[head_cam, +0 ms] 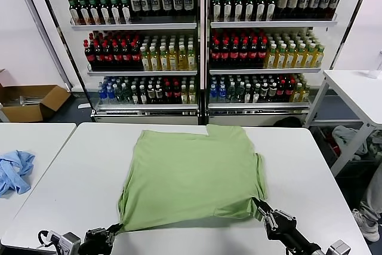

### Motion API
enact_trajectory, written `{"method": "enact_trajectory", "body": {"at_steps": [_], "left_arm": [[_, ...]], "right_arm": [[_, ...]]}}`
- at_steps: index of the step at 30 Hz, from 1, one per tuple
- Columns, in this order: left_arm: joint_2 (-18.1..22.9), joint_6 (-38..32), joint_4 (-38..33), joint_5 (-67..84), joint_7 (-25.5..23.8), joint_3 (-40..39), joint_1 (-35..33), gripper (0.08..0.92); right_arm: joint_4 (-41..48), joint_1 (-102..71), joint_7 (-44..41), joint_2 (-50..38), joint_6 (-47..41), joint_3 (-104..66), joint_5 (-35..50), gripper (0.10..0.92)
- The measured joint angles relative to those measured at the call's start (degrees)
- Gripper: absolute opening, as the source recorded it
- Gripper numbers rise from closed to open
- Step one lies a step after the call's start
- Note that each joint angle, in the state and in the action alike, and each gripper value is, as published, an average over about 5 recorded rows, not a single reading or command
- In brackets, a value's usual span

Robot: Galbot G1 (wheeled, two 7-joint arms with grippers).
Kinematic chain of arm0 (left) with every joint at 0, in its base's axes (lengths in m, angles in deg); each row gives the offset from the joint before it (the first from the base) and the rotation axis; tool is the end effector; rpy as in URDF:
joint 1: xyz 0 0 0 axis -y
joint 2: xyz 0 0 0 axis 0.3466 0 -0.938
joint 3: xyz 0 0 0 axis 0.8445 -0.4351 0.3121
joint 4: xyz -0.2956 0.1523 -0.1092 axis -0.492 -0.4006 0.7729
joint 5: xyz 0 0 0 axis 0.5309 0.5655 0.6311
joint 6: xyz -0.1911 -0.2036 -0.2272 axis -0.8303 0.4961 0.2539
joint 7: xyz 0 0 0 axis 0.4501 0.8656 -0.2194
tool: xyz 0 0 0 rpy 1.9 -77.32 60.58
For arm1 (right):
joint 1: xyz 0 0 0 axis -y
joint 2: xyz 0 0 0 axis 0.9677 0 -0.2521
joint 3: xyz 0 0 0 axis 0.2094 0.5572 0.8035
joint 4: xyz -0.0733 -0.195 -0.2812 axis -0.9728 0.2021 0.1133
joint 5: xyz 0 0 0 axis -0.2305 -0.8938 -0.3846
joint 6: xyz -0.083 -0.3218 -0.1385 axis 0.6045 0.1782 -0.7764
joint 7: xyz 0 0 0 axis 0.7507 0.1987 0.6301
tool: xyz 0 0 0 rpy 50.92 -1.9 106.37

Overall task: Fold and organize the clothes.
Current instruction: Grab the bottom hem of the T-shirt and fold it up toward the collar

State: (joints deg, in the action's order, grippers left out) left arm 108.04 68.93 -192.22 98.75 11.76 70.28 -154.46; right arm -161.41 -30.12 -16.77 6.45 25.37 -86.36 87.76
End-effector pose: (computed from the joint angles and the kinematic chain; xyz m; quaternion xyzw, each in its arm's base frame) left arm 0.1578 0.1243 -0.2540 -0.1867 -0.9018 -0.1040 0.3756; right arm 0.1348 -0.0984 -0.2481 0.2222 -0.9613 -0.0997 0.1286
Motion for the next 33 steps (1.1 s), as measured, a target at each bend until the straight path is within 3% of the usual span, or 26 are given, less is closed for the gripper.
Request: {"method": "enact_trajectory", "body": {"at_steps": [9,27,33], "left_arm": [[0.6,-0.5,0.9,6.0,-0.5,0.7,5.4,0.085],[3.1,0.3,7.6,13.6,0.3,-6.0,26.4,0.085],[4.6,0.4,11.6,13.4,0.1,-9.6,32.3,0.100]], "right_arm": [[2.0,2.8,0.6,0.7,0.1,0.8,0.4,0.106],[10.8,15.4,3.7,-1.9,-1.4,4.5,0.6,0.106],[14.2,19.8,4.4,-2.0,-2.0,7.2,-1.7,0.206]]}}
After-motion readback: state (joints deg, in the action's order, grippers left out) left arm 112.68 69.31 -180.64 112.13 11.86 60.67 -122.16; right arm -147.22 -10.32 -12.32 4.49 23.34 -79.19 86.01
